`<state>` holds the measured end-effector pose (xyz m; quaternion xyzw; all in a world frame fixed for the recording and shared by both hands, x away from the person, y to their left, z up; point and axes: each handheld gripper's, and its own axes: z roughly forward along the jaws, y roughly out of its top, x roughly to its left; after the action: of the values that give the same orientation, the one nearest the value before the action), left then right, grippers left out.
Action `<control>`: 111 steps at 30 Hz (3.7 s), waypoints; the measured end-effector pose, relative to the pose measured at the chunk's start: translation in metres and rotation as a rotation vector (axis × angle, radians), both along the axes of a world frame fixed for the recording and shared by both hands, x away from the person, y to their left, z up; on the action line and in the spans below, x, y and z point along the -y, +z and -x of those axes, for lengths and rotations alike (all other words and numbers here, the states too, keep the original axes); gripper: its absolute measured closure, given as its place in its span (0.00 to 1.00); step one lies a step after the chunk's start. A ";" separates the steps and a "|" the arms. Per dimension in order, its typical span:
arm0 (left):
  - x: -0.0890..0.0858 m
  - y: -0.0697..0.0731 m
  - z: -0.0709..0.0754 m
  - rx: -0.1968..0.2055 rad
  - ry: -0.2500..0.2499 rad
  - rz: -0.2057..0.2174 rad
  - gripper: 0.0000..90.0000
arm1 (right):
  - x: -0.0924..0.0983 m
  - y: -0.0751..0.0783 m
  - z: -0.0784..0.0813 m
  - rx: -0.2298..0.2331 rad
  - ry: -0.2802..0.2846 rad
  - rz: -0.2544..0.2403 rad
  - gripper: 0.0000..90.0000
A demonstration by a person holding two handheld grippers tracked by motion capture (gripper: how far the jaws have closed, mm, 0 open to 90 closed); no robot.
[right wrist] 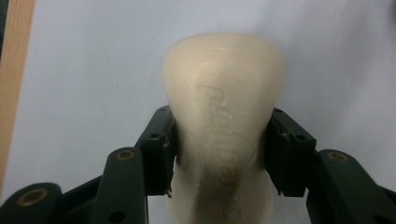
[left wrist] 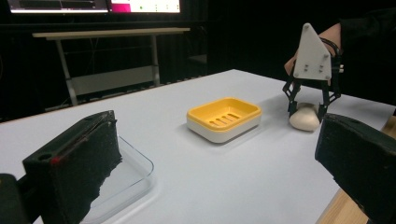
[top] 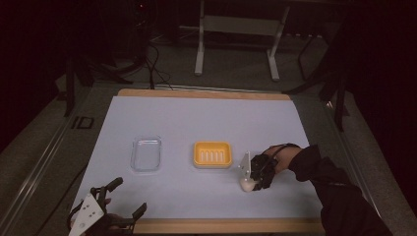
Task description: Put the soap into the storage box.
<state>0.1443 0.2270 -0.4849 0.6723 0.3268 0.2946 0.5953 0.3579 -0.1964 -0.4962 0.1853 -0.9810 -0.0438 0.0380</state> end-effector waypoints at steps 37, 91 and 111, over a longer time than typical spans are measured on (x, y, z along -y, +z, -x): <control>0.006 -0.001 -0.001 -0.009 -0.064 -0.025 0.00 | -0.008 0.053 -0.019 0.028 -0.195 -0.019 0.55; 0.014 -0.001 -0.016 -0.011 -0.162 -0.007 0.00 | -0.063 0.132 -0.037 0.115 -0.195 -0.167 0.55; 0.016 -0.001 -0.016 0.001 -0.179 -0.022 0.00 | -0.102 0.122 -0.044 0.107 -0.174 -0.179 0.55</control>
<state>0.1599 0.2107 -0.4859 0.7051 0.2618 0.2442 0.6121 0.4019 -0.0947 -0.3744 0.1041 -0.9861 -0.1242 -0.0352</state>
